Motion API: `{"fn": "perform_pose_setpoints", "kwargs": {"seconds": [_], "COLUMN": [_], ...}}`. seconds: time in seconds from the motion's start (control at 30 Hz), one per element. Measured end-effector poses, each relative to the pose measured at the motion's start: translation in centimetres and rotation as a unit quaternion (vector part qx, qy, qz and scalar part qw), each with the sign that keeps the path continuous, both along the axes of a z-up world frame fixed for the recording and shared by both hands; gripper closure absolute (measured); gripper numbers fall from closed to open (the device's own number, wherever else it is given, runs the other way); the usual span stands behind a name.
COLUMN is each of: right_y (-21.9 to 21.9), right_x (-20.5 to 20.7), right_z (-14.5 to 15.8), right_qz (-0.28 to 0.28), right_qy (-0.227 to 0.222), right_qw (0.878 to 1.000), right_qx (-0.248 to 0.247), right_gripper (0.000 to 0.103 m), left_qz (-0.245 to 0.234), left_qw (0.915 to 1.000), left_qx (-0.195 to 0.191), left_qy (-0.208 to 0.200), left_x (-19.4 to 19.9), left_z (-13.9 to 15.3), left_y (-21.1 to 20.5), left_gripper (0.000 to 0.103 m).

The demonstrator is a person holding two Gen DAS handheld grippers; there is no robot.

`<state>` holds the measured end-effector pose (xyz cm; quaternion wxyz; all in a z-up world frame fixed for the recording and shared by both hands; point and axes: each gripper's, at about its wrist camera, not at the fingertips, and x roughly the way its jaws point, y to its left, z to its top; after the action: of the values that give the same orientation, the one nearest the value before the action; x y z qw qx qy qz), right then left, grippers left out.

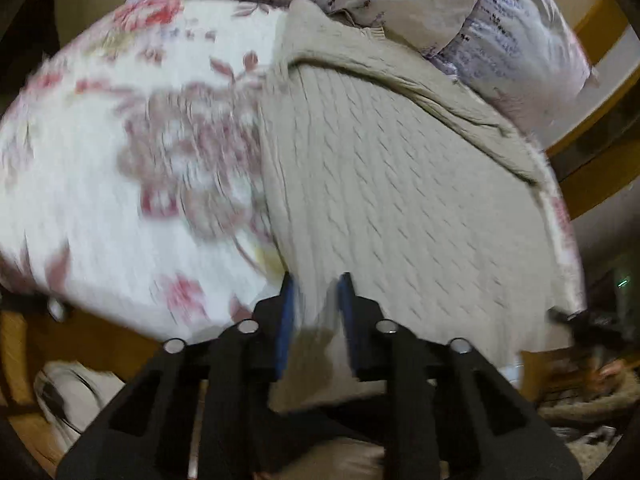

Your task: Fold small clothes

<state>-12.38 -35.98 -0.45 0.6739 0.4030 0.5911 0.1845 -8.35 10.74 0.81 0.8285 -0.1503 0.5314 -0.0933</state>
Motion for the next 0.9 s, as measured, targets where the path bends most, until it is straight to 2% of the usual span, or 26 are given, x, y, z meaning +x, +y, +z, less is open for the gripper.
{"fn": "perform_pose_setpoints", "kwargs": {"seconds": [0.07, 0.17, 0.2, 0.27, 0.3, 0.37, 0.4, 0.47, 0.53, 0.57, 0.6, 0.63, 0.7, 0.8, 0.9], "right_y": [0.4, 0.2, 0.1, -0.4, -0.7, -1.0, -1.4, -1.7, -2.5, -2.4, -2.6, -2.5, -1.8, -1.5, -2.0], "right_x": [0.3, 2.2, 3.7, 6.3, 8.9, 13.1, 14.6, 18.8, 23.2, 24.1, 24.6, 24.5, 23.8, 22.6, 21.7], "right_z": [0.3, 1.9, 2.9, 4.6, 6.0, 7.6, 8.1, 8.9, 8.1, 7.5, 6.8, 6.2, 5.0, 3.6, 2.6], "right_qz": [0.001, -0.022, -0.037, -0.06, -0.074, -0.097, -0.109, -0.146, -0.187, -0.196, -0.213, -0.228, -0.222, -0.201, -0.213], "right_qy": [-0.011, -0.045, -0.067, -0.105, -0.134, -0.164, -0.174, -0.191, -0.174, -0.162, -0.139, -0.125, -0.116, -0.097, -0.089], "right_qw": [1.0, 0.998, 0.995, 0.989, 0.984, 0.978, 0.975, 0.968, 0.966, 0.967, 0.967, 0.966, 0.968, 0.975, 0.973], "right_qx": [0.019, 0.047, 0.063, 0.08, 0.087, 0.085, 0.084, 0.067, 0.033, 0.022, 0.003, 0.0, 0.017, -0.019, -0.003], "right_gripper": [0.095, 0.095, 0.095, 0.095, 0.095, 0.095, 0.095, 0.094, 0.08, 0.048, 0.028, 0.028, 0.027, 0.027, 0.027], "left_qz": [0.0, -0.004, -0.01, -0.016, -0.016, -0.005, 0.0, 0.013, 0.027, 0.04, 0.05, 0.054, 0.047, 0.041, 0.038], "left_qw": [0.9995, 0.9979, 0.9963, 0.994, 0.9924, 0.9893, 0.9871, 0.9851, 0.9865, 0.9902, 0.9919, 0.9934, 0.9953, 0.9964, 0.9929], "left_qx": [-0.028, -0.062, -0.085, -0.108, -0.118, -0.128, -0.13, -0.107, -0.071, -0.04, -0.022, -0.013, -0.034, -0.065, -0.112], "left_qy": [0.015, 0.018, 0.012, -0.011, -0.032, -0.07, -0.094, -0.134, -0.145, -0.128, -0.115, -0.1, -0.078, -0.037, 0.003], "left_x": [-0.6, -0.1, 0.8, 3.5, 5.6, 9.9, 12.6, 17.6, 22.2, 24.6, 25.5, 26.2, 26.4, 26.2, 26.4], "left_z": [-0.3, -0.1, 0.5, 2.0, 3.2, 5.4, 6.6, 8.6, 9.2, 8.7, 8.2, 7.5, 5.8, 2.7, -0.2], "left_y": [-0.4, -0.5, -0.5, -0.7, -0.4, 0.2, 0.5, 0.5, 0.2, 0.3, 0.5, 0.8, 1.9, 3.4, 3.6], "left_gripper": [0.091, 0.093, 0.094, 0.094, 0.094, 0.095, 0.095, 0.092, 0.078, 0.051, 0.037, 0.037, 0.037, 0.037, 0.038]}}
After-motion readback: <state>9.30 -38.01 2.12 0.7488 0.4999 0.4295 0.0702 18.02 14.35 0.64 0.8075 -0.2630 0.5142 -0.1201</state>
